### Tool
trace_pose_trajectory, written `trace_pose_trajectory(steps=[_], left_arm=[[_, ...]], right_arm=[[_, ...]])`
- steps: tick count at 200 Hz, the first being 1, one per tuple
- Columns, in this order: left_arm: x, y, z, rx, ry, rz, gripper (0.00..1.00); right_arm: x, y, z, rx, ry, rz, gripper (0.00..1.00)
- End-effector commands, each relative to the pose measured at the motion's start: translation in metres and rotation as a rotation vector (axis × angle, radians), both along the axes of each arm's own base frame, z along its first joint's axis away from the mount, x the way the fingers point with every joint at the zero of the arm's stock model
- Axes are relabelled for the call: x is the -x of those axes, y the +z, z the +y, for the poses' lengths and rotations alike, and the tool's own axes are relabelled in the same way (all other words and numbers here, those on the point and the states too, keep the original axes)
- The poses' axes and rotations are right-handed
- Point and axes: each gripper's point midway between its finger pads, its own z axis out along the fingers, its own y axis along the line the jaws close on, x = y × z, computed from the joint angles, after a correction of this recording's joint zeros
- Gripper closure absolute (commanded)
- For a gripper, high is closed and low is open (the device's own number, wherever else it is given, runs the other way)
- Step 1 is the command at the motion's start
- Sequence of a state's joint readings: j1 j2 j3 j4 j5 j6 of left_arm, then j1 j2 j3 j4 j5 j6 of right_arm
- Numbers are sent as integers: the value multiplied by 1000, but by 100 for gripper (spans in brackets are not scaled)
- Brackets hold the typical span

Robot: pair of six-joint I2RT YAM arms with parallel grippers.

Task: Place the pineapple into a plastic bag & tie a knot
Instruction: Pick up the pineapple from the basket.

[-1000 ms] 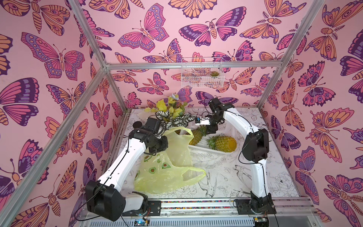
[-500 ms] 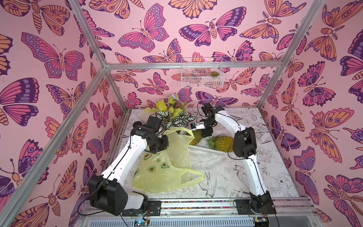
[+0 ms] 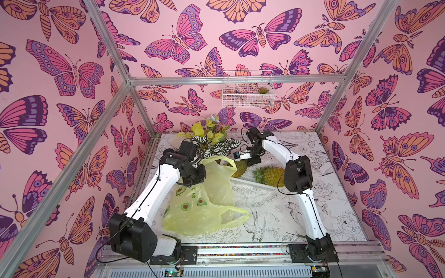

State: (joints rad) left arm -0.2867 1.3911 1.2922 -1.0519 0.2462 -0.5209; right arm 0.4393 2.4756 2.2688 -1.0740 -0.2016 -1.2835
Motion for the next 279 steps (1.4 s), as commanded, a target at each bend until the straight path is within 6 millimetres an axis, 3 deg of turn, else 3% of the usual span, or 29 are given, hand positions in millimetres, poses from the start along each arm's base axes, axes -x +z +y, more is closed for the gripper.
trace_pose_trajectory(steps=[1,15,35,78,110,133,164,228,253,256,279], left_arm=[[5,8,5,-5,3,-6,100],[5,9,5,-4,6,-9,100],[6,12,5,4,12,-13,100],[9,13,10,-6,37,-32,100],[8,11,10,11,70,-46,100],[7,11,8,26,77,-64,100],[7,9,8,27,74,-68,100],[9,13,7,51,69,-111,100],[10,12,5,60,54,-110,100],[11,13,5,61,52,-113,100],[11,14,2,72,26,-115,100]], right_arm=[[24,-5,-4,26,-7,88,89],[26,-2,-8,43,-3,85,100],[27,11,-11,49,-9,69,100],[27,58,-15,6,-59,4,100],[14,93,-34,-38,-300,-33,100],[15,106,-58,6,-520,-46,100],[40,114,-59,-75,-637,-7,100],[69,157,-80,-279,-1002,-130,100],[93,170,-85,-328,-1117,-128,100],[98,181,-86,-352,-1125,-138,100],[126,202,-92,-387,-1162,-111,100]])
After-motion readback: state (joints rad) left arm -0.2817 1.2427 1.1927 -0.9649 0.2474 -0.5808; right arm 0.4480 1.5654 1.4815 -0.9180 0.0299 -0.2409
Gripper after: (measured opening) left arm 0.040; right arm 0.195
